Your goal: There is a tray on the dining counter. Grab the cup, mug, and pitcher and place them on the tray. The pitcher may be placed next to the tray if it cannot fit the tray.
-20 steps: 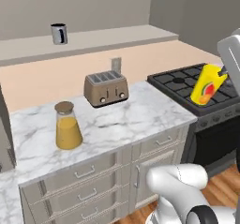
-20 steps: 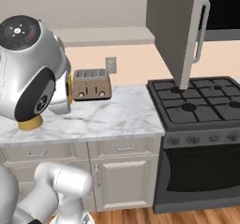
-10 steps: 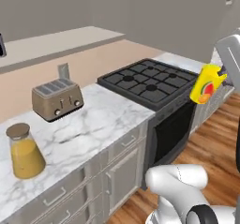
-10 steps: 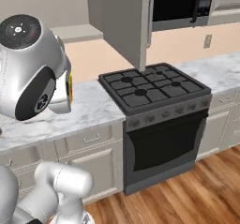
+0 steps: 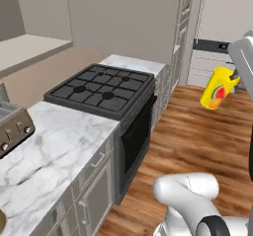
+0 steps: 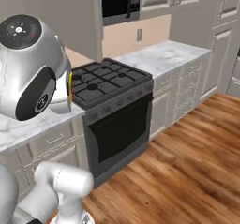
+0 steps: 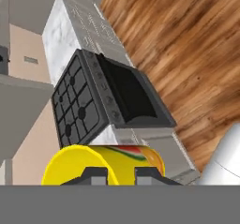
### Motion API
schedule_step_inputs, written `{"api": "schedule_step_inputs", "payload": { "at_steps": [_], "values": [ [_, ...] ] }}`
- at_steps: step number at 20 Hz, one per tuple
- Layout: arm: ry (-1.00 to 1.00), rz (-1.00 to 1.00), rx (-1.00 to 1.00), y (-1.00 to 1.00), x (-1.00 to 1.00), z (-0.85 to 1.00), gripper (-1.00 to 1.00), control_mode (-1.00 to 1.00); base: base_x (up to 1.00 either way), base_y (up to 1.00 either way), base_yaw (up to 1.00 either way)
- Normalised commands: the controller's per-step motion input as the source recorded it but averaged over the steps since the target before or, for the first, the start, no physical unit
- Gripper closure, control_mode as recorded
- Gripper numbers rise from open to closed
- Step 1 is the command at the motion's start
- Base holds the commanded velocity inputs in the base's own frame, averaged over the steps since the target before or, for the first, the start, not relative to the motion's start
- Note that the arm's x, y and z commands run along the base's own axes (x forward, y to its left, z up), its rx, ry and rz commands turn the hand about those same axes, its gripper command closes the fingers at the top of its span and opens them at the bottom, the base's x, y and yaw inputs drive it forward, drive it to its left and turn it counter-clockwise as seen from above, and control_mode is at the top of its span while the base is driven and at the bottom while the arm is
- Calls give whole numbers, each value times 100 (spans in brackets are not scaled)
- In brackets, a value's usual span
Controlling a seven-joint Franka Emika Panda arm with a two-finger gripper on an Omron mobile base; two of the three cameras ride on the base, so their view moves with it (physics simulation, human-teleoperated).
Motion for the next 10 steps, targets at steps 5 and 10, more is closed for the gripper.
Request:
{"api": "schedule_step_inputs", "payload": {
  "at_steps": [5,10],
  "values": [
    [0,0,0,0,0,0,100,100,-36,0,-59],
    [0,0,0,0,0,0,100,100,-30,0,-59]
  ]
}}
